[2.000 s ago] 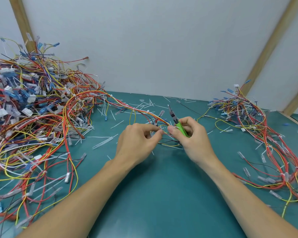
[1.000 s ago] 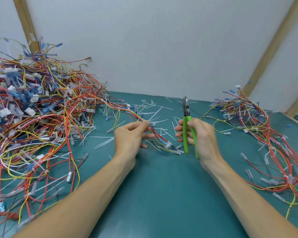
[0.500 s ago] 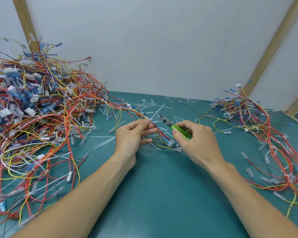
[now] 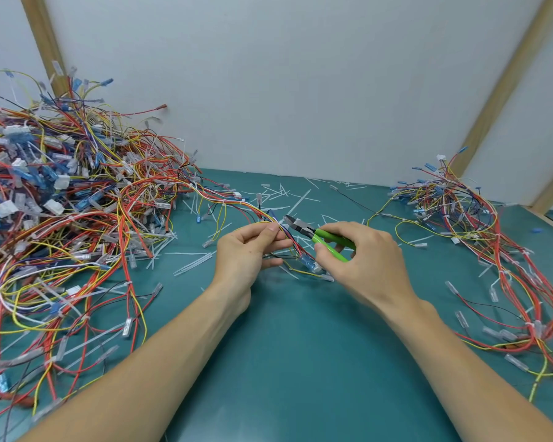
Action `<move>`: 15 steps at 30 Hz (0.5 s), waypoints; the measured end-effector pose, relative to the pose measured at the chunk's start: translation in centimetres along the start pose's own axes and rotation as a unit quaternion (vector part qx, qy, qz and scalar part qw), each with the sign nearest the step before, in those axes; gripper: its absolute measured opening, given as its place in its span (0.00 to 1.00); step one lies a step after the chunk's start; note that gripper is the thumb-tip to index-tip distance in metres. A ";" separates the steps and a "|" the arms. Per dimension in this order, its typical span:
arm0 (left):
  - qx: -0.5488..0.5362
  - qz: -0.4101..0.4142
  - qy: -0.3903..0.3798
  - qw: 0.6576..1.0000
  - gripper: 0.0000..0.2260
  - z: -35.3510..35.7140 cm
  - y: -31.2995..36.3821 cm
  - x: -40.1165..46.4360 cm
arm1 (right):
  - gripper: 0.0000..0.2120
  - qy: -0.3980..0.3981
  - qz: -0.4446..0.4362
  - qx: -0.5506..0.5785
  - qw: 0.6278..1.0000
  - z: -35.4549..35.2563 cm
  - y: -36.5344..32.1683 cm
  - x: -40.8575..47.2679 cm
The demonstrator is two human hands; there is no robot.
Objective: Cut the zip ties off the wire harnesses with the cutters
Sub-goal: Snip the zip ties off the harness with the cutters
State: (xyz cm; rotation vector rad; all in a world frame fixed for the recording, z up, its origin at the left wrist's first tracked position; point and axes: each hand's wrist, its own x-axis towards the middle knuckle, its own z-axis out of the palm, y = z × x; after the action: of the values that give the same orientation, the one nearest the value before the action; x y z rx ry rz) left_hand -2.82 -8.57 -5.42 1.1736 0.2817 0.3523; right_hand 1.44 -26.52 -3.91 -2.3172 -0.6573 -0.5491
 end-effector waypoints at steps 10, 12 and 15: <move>-0.011 0.004 -0.005 1.000 0.04 -0.2 -0.1 0.0 | 0.15 0.005 0.004 -0.021 1.000 -0.1 -0.1 -0.1; -0.012 0.005 -0.005 1.000 0.04 -0.2 -0.1 0.0 | 0.15 0.002 0.004 -0.023 1.000 -0.1 -0.1 -0.1; -0.006 0.007 -0.012 1.000 0.03 -0.1 -0.1 -0.1 | 0.15 0.005 0.003 -0.017 1.000 -0.1 -0.1 -0.1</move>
State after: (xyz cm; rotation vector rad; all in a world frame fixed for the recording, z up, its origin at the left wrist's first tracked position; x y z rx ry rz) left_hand -2.91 -8.58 -5.50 1.1682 0.2502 0.3500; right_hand 1.30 -26.47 -3.83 -2.3457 -0.6398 -0.5719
